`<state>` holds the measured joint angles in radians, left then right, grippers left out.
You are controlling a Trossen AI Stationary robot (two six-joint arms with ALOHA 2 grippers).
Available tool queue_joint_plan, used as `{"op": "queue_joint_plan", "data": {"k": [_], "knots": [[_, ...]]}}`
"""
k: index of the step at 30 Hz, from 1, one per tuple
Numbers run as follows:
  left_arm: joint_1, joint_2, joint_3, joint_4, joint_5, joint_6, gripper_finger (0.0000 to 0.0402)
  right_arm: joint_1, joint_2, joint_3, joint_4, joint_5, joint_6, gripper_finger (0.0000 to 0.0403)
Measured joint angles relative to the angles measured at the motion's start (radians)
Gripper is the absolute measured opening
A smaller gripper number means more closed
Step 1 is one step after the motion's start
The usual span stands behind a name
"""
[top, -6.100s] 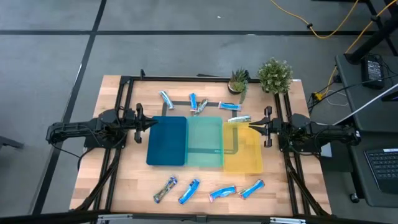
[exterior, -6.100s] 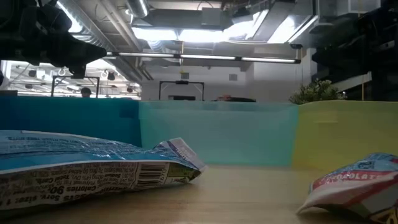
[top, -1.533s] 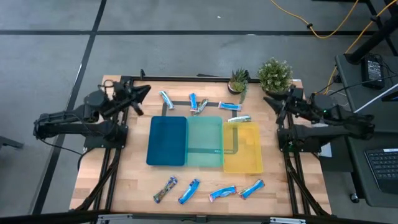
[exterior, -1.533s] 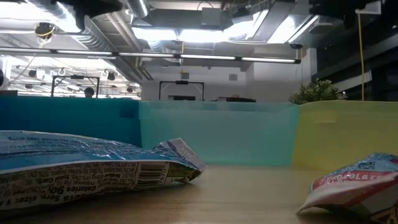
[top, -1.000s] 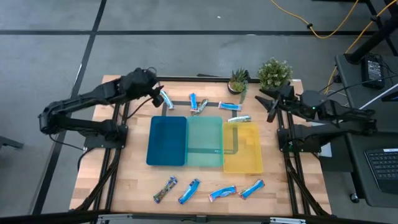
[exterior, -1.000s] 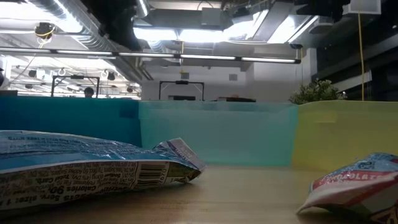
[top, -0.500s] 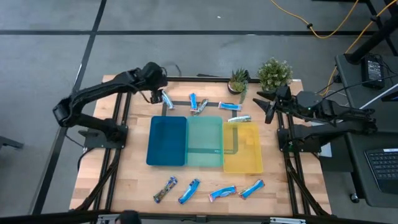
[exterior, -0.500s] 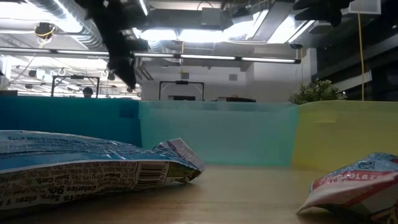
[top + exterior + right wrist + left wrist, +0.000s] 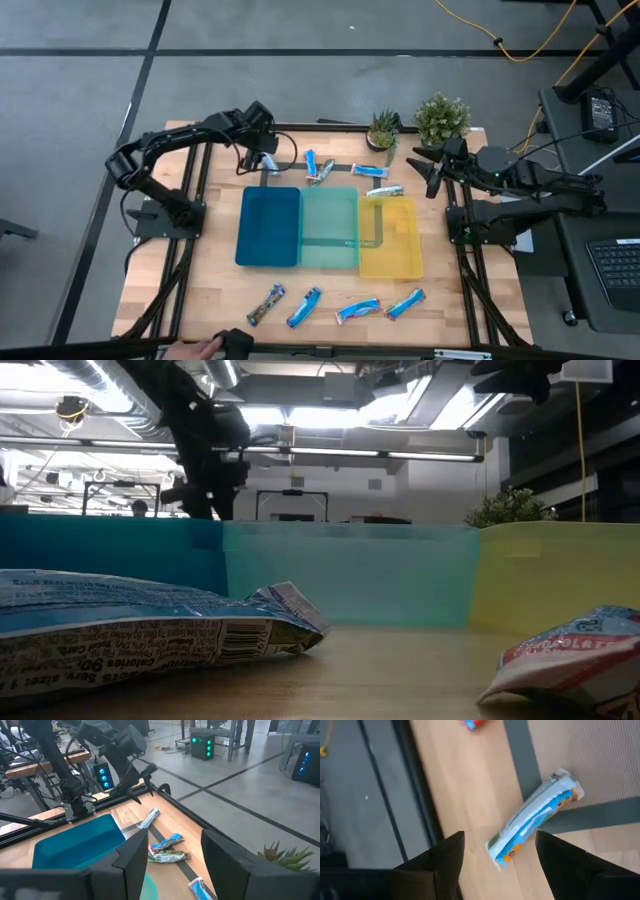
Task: Pick and place Granola Bars by type
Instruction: Put the left yellow granola bar into the blue bin
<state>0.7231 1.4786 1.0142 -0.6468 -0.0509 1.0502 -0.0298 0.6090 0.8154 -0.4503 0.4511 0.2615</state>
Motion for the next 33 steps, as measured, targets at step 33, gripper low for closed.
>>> {"op": "queue_joint_plan", "data": {"k": [33], "knots": [[0.0, 0.293, -0.007, 0.021, -0.007, 0.029, 0.0202, 0.0, 0.0, 0.0, 0.002, 0.001, 0.024, 0.0186]]}}
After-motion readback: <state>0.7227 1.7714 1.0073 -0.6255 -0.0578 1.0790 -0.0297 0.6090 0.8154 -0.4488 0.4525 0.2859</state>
